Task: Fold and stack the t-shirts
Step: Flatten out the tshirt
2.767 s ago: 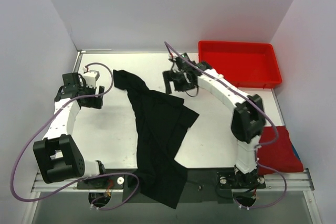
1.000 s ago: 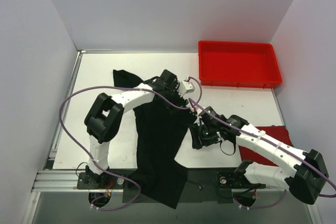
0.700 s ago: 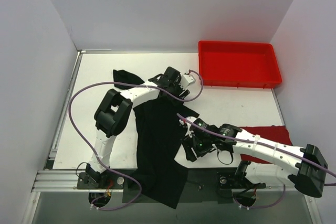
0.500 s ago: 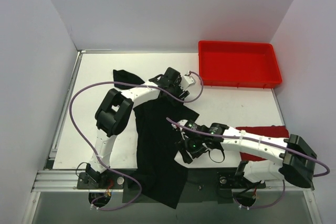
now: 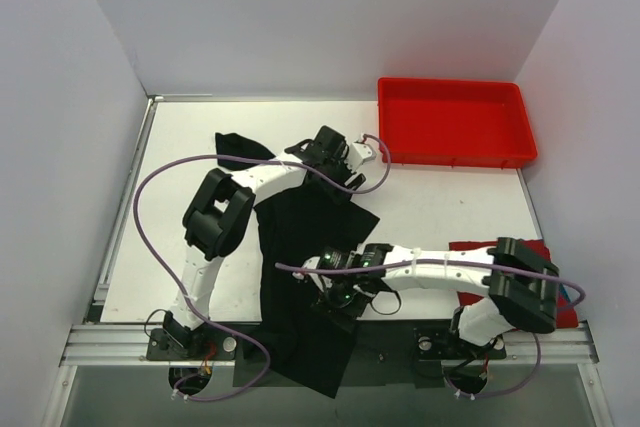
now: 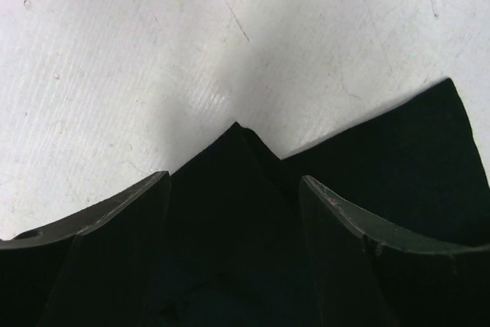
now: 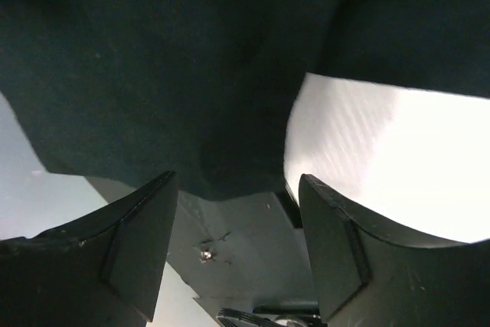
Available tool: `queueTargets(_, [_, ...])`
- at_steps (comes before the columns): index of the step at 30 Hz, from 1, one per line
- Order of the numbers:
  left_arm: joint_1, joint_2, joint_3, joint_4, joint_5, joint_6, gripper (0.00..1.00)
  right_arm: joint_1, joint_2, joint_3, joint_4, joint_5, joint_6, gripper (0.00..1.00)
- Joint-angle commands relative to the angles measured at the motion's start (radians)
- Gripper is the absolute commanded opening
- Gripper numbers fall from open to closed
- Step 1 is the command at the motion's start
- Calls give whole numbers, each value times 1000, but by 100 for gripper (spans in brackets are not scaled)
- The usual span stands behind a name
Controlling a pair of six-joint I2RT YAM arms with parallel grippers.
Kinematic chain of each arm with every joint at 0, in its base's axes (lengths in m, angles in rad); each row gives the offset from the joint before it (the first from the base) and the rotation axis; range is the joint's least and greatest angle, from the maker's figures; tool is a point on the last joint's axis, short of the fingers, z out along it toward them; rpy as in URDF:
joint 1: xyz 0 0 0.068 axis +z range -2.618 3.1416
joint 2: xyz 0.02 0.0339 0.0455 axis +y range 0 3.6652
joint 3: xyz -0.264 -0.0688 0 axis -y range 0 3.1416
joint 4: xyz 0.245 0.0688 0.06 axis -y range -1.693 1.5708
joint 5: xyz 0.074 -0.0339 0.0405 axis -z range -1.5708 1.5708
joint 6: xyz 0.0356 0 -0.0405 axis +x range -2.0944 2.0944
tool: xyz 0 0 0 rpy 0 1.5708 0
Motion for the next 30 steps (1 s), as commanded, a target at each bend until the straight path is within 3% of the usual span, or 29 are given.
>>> queueTargets(1, [-8, 52, 51, 0, 8, -23, 77, 55, 148, 42, -14, 5, -30, 59])
queueTargets(3, [-7, 61, 50, -3, -8, -25, 76, 57, 208, 78, -41, 91, 1, 53])
queueTargets(5, [-7, 68, 46, -8, -10, -27, 74, 55, 237, 104, -69, 145, 28, 21])
queueTargets(6, [-8, 69, 45, -8, -2, -27, 73, 54, 240, 105, -71, 152, 39, 14])
queueTargets(8, [-10, 72, 48, -11, -7, -24, 61, 54, 219, 99, -74, 172, 65, 0])
queueTargets(9, [-10, 74, 51, -12, -10, -22, 45, 49, 205, 95, -86, 184, 85, 0])
queueTargets(10, [-8, 74, 59, -16, -15, -20, 37, 38, 168, 92, -97, 214, 93, 0])
queueTargets(11, [-7, 69, 65, -26, -19, -16, 17, 28, 150, 88, -126, 234, 117, 0])
queueTargets(13, [1, 54, 85, -40, -41, -13, 0, -32, 76, 87, -178, 290, 152, 0])
queueTargets(16, [42, 6, 106, -23, -128, -16, 0, -220, -77, 88, -238, 328, 189, 0])
queueTargets(22, [165, -128, 198, -111, -105, 16, 0, -557, -240, 209, -313, 328, 104, 0])
queueTargets(30, [341, -372, 361, -294, -76, 148, 0, -814, -223, 669, -400, 413, -99, 0])
